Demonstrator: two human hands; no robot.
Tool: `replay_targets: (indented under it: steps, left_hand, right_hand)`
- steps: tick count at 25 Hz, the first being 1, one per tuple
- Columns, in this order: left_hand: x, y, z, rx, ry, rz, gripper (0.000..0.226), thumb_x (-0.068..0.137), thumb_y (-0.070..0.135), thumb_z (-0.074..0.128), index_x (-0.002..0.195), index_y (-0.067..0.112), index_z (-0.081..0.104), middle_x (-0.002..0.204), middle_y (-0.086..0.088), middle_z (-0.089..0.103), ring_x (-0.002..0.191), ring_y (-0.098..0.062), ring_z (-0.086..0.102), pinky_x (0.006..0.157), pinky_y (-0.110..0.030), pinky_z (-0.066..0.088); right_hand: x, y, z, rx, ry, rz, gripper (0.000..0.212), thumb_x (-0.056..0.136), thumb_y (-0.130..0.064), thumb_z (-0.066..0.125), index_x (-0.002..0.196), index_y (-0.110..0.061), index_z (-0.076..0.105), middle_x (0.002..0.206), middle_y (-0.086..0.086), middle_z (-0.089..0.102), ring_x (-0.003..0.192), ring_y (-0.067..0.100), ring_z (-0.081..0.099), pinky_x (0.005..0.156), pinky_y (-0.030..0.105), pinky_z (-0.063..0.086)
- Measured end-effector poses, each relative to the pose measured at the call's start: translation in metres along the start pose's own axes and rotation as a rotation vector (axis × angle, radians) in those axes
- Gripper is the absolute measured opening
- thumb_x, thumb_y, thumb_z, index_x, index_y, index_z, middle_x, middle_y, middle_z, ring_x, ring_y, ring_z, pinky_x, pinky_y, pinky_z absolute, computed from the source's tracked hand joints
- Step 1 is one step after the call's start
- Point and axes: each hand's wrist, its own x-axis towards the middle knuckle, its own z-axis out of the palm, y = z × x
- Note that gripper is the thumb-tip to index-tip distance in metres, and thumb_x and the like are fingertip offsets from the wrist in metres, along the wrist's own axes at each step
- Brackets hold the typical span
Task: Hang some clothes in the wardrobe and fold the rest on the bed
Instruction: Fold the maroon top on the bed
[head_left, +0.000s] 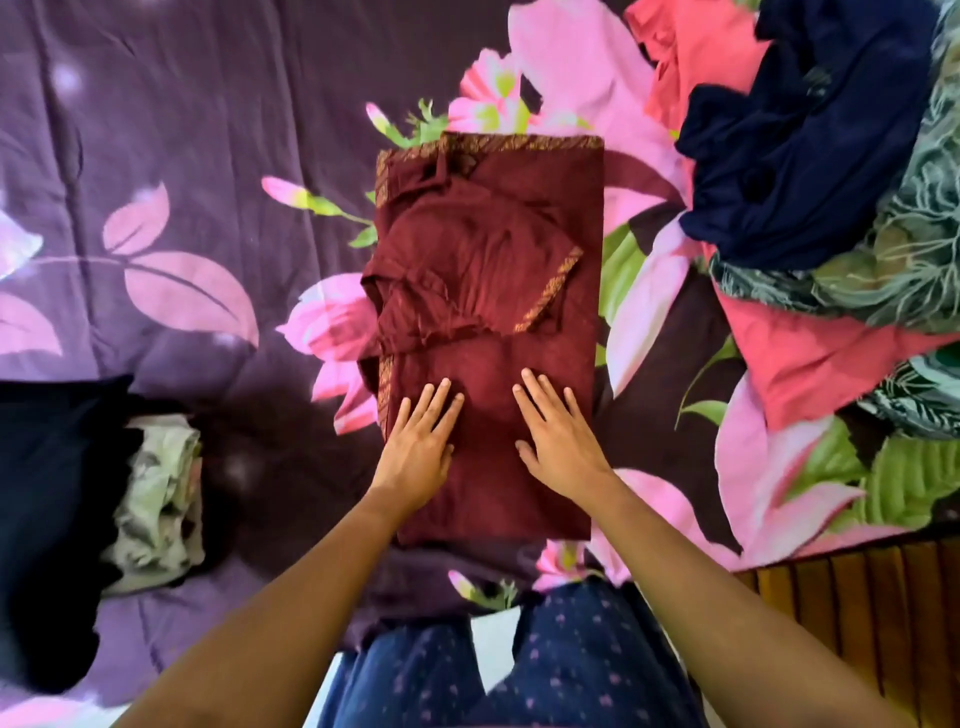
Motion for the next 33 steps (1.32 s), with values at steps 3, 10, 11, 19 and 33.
replay_targets:
  steps: [3, 10, 11, 19, 33]
  left_hand:
    - [-0.037, 0.014, 0.005, -0.034, -0.177, -0.032, 0.085, 0.072, 0.014, 0.071, 0.145, 0.005, 0.029, 0.154, -0.014, 0.022, 0.140, -0.035, 0.025, 0.111, -0.056, 0.027]
    - [-0.068, 0.019, 0.021, 0.143, -0.318, -0.024, 0.120, 0.046, 0.032, 0.088, 0.147, 0.014, 0.026, 0.153, -0.013, 0.027, 0.138, -0.032, 0.033, 0.108, -0.049, 0.030]
    - [-0.068, 0.021, 0.021, 0.170, -0.299, -0.022, 0.114, 0.058, 0.024, 0.082, 0.149, 0.016, 0.014, 0.156, -0.012, 0.018, 0.141, -0.031, 0.024, 0.112, -0.047, 0.024]
    - [-0.065, 0.035, 0.017, 0.223, -0.376, -0.057, 0.083, 0.089, 0.001, 0.043, 0.149, 0.015, -0.013, 0.157, -0.011, -0.016, 0.145, -0.029, -0.008, 0.116, -0.049, 0.005]
    - [-0.039, 0.058, -0.070, 0.046, -0.907, -0.066, 0.037, 0.090, 0.001, 0.038, 0.125, -0.003, 0.049, 0.128, -0.022, 0.052, 0.109, -0.035, 0.053, 0.083, -0.036, 0.044]
  right_hand:
    - [-0.036, -0.003, 0.010, -0.037, -0.181, -0.086, 0.093, 0.075, -0.038, 0.073, 0.149, -0.009, 0.023, 0.158, 0.016, 0.004, 0.146, 0.032, 0.009, 0.117, 0.049, 0.013]
    - [-0.058, -0.010, 0.019, -0.239, -0.318, -0.101, 0.131, 0.061, -0.045, 0.082, 0.151, -0.012, -0.008, 0.155, 0.018, -0.021, 0.145, 0.031, -0.012, 0.117, 0.046, 0.001]
    - [-0.058, -0.010, 0.019, -0.267, -0.324, -0.108, 0.130, 0.063, -0.039, 0.082, 0.150, -0.011, -0.010, 0.154, 0.019, -0.022, 0.145, 0.032, -0.012, 0.117, 0.046, 0.001]
    - [-0.065, -0.023, 0.007, -0.240, -0.377, -0.071, 0.086, 0.087, 0.003, 0.052, 0.152, -0.012, -0.002, 0.156, 0.021, -0.015, 0.145, 0.037, -0.006, 0.117, 0.051, 0.006]
    - [-0.043, -0.024, -0.087, -0.084, -1.053, -0.100, 0.048, 0.087, 0.007, 0.040, 0.134, -0.004, 0.044, 0.133, 0.019, 0.048, 0.096, 0.033, 0.057, 0.078, 0.040, 0.052]
